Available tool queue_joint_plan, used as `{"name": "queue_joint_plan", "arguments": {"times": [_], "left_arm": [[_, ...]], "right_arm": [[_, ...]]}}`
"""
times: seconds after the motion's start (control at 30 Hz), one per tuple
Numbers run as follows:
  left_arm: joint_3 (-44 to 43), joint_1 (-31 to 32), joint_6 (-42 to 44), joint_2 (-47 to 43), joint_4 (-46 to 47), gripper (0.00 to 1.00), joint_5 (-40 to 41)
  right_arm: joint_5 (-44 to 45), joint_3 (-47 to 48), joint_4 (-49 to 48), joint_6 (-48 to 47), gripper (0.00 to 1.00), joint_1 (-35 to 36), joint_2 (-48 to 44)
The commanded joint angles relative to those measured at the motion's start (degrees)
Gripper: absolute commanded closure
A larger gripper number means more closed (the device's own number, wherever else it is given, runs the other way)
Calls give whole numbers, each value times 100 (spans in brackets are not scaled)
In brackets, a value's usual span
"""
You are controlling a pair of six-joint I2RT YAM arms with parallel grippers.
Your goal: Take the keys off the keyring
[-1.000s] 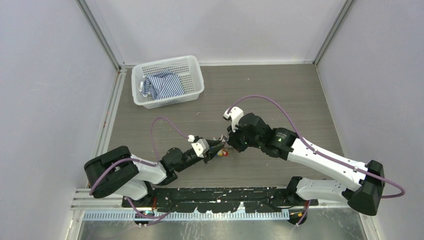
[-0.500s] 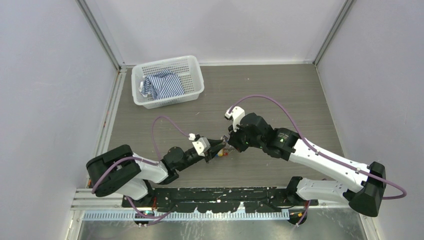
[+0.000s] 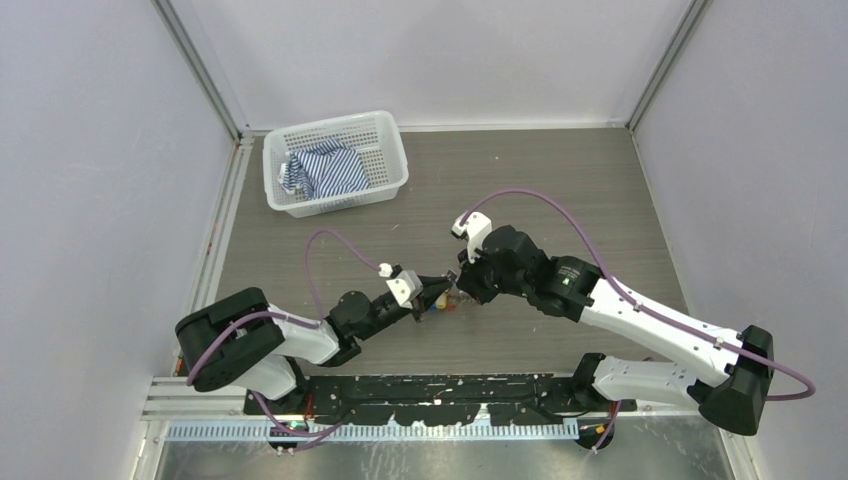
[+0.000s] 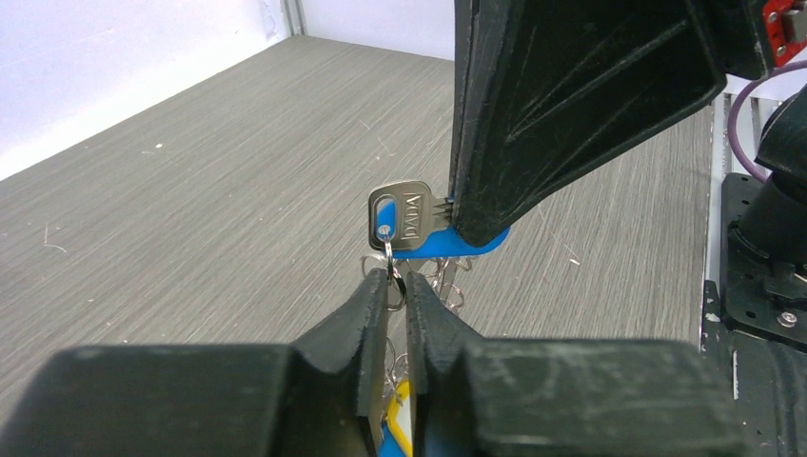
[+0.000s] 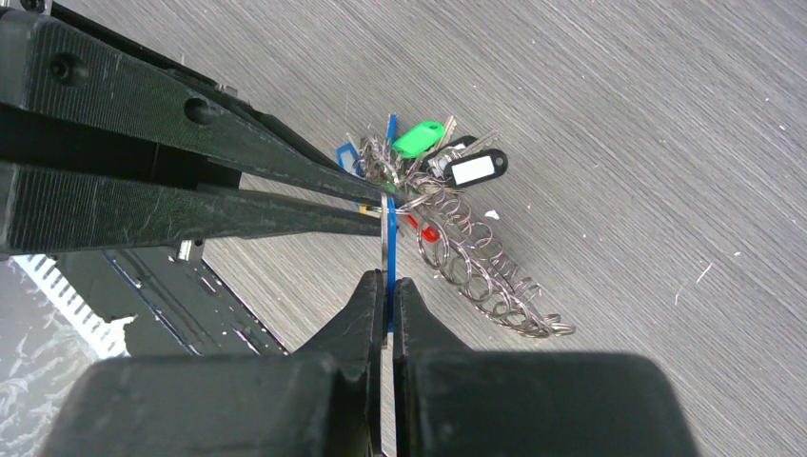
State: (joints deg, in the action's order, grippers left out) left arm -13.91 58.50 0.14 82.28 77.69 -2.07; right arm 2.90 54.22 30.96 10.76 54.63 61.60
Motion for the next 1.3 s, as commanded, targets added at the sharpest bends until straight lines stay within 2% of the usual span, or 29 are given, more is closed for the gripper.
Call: {"name": "queue_joint_plan", "arguments": {"times": [0.0, 0.1, 0.17, 0.27, 0.4, 0.47, 0.57, 0.63, 0.73, 0.8, 0.93, 1.07, 1.27], "left_arm": [[-113, 12, -54, -55, 431, 97, 154], [-164, 12, -290, -254, 123, 100, 165], [-257, 12, -405, -528, -407, 99, 292], [-596, 12, -625, -1128, -1847, 100, 509], [-1475, 12, -1213, -1779, -4480, 100, 767], [-1730, 12, -1438, -1908, -5096, 100, 775], [-1804, 12, -1662, -2040, -5421, 100, 698], [-1687, 10, -1722, -2095, -5359, 99, 642], [-1394, 12, -1774, -2144, -4962, 82, 575], [-1151, 12, -1693, -2150, -4544, 77, 471], [-612, 12, -1268, -2026, -3417, 74, 301], [62, 47, -608, -1572, -1647, 73, 271], [78, 61, -392, -1058, -832, 72, 296]], "right_arm": [[62, 320, -397, 63, 99, -14, -245], [154, 286, -372, 34, 99, -9, -247], [171, 254, -382, 34, 99, -6, -245], [196, 206, -395, 30, 99, -5, -221], [238, 142, -395, 5, 99, -7, -165], [246, 104, -442, -4, 99, -6, -164], [277, 66, -509, -8, 99, -7, -180], [298, 36, -560, 3, 99, -8, -234], [253, -41, -644, 58, 99, -10, -336], [223, -79, -661, 84, 99, -9, -381], [107, -136, -695, 129, 99, -13, -453], [-22, -183, -751, 154, 99, -9, -565], [-102, -200, -701, 171, 99, -7, -655]]}}
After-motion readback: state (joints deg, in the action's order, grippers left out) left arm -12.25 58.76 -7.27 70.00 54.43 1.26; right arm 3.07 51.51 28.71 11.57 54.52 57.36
